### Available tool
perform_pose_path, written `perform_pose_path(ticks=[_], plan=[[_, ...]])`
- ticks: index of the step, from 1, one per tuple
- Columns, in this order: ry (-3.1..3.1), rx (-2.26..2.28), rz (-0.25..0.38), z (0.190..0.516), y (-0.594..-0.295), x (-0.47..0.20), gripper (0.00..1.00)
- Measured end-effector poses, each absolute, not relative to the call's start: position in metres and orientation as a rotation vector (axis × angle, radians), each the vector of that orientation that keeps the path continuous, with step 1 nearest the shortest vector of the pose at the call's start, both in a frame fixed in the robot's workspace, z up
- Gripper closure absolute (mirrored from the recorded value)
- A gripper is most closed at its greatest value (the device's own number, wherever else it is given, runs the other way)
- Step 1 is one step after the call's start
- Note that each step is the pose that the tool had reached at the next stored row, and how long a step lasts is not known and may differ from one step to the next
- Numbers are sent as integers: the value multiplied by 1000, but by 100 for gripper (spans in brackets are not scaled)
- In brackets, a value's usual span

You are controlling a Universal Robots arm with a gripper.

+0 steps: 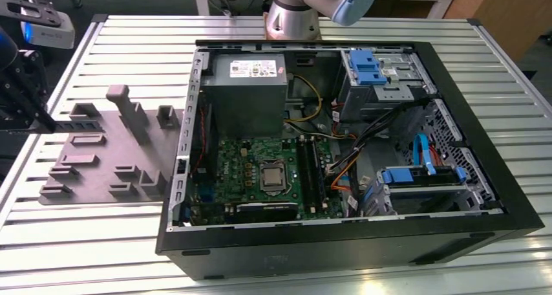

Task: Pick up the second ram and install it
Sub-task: 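Pick up the second ram and move it above second insertion slot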

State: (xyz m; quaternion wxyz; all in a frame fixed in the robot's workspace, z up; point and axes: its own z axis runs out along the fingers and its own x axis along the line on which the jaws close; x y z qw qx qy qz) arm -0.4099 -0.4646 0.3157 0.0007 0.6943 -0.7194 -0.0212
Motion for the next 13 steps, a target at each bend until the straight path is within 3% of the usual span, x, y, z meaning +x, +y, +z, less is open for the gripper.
perform_pose_path(ticks=[13], plan=[[-2259, 2180, -66, 326, -465, -410, 86]])
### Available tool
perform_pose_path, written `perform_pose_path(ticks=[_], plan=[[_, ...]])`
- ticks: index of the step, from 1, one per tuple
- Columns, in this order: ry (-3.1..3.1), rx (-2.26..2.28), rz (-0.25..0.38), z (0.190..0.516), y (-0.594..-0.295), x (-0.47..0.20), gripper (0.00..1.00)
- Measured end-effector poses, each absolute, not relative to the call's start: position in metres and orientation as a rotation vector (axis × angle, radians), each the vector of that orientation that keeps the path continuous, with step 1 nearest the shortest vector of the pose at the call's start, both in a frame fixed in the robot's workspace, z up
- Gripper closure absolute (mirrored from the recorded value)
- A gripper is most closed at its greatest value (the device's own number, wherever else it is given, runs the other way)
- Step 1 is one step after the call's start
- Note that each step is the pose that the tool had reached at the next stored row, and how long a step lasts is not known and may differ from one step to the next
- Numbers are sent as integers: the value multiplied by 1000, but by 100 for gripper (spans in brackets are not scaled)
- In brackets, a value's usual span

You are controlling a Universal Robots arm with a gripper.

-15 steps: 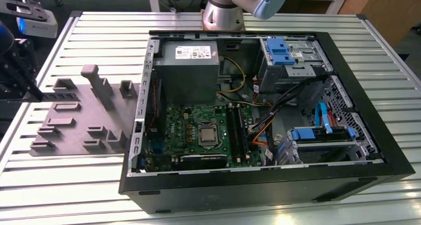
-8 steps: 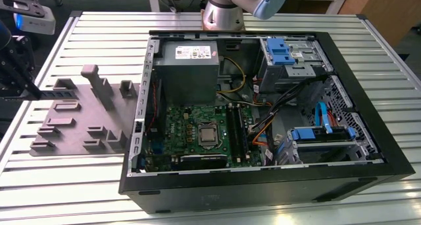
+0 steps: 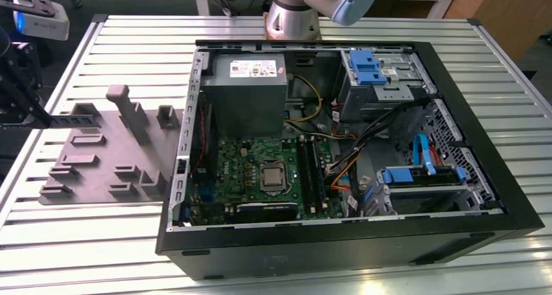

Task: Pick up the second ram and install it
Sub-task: 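Pick up the second ram and move it above second insertion slot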

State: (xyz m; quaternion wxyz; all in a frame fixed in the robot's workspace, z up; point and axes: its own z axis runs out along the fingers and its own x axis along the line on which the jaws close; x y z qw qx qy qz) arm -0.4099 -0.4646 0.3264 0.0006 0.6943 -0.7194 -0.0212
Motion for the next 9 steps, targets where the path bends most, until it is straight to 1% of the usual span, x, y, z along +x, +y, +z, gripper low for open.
perform_pose_path(ticks=[9], plan=[[-2259, 2180, -67, 335, -465, -410, 86]])
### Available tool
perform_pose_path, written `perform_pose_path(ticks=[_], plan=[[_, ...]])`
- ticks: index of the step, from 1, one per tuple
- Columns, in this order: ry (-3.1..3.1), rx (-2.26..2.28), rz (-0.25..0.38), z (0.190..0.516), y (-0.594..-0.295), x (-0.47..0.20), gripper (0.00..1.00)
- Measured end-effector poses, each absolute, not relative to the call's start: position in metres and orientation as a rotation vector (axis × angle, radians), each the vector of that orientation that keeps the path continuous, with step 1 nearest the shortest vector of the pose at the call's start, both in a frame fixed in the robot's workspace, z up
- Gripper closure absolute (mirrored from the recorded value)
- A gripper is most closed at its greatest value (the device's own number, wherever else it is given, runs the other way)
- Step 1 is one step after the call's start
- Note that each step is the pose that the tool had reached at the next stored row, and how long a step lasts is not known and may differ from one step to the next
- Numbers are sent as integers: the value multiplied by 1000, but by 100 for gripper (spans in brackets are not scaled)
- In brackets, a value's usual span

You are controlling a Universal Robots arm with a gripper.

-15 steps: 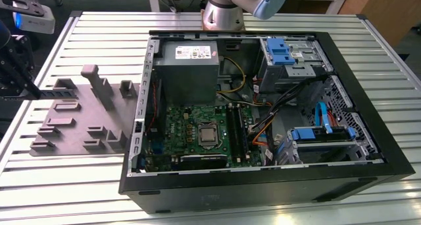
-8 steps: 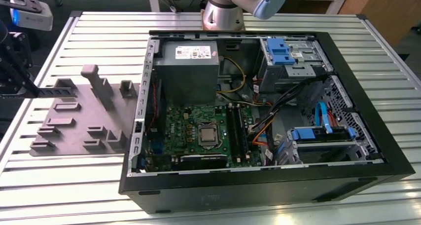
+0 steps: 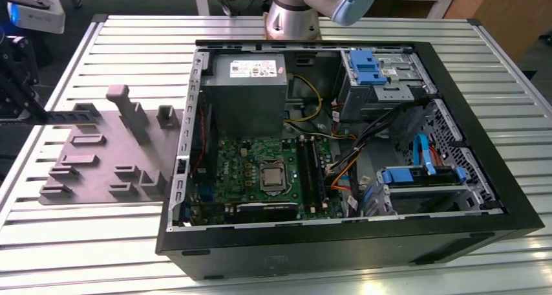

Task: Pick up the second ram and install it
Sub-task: 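Pick up the second ram and move it above second insertion slot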

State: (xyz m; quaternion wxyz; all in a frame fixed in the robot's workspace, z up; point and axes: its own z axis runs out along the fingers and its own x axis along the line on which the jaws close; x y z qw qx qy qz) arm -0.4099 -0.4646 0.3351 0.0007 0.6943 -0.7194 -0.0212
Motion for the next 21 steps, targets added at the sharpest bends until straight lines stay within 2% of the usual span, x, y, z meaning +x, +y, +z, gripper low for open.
perform_pose_path(ticks=[21], plan=[[-2259, 2180, -67, 355, -465, -410, 86]])
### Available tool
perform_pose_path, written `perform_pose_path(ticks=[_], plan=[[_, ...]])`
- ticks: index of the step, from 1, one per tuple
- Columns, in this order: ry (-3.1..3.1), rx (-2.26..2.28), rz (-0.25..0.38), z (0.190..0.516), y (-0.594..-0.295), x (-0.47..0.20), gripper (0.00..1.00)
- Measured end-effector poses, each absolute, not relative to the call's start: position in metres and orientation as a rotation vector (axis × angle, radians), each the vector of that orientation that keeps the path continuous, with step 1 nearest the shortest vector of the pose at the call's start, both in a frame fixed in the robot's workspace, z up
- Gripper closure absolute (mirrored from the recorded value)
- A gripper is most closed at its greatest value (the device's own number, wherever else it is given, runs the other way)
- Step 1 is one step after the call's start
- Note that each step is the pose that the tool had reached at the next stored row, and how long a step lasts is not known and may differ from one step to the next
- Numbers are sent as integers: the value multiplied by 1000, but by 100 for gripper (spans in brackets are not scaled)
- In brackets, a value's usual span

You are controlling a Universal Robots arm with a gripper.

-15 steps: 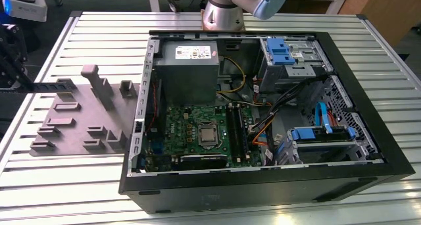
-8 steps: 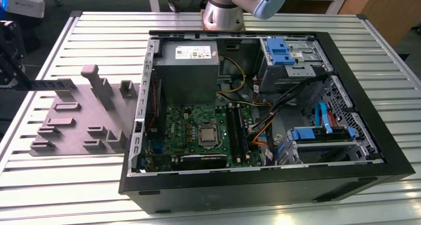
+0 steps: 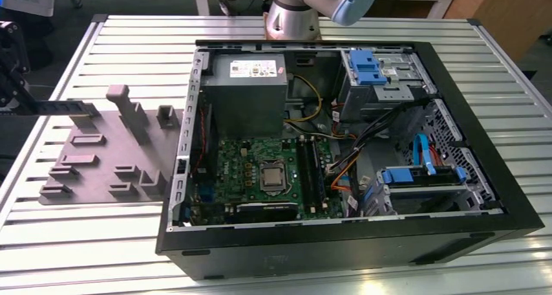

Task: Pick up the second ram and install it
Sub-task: 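Pick up the second ram and move it above second insertion slot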

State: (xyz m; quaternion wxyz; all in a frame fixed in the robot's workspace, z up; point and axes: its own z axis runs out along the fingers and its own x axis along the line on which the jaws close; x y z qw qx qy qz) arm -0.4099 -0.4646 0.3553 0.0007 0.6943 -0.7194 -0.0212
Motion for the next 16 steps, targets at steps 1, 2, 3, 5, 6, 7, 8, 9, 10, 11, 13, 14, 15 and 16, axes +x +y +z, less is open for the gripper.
perform_pose_path(ticks=[1, 2, 3, 5, 6, 7, 8, 9, 10, 11, 13, 14, 15, 16], plan=[[-2259, 2180, -66, 356, -465, -410, 86], [-2259, 2180, -67, 357, -465, -410, 86], [-2259, 2180, -67, 358, -465, -410, 86], [-2259, 2180, -67, 360, -465, -410, 86], [-2259, 2180, -67, 361, -465, -410, 86], [-2259, 2180, -67, 362, -465, -410, 86], [-2259, 2180, -66, 362, -465, -410, 86], [-2259, 2180, -67, 363, -465, -410, 86], [-2259, 2180, -67, 364, -465, -410, 86], [-2259, 2180, -67, 365, -465, -410, 86], [-2259, 2180, -67, 367, -465, -410, 86], [-2259, 2180, -67, 368, -465, -410, 86], [-2259, 2180, -67, 369, -465, -410, 86], [-2259, 2180, -67, 369, -465, -410, 86]])
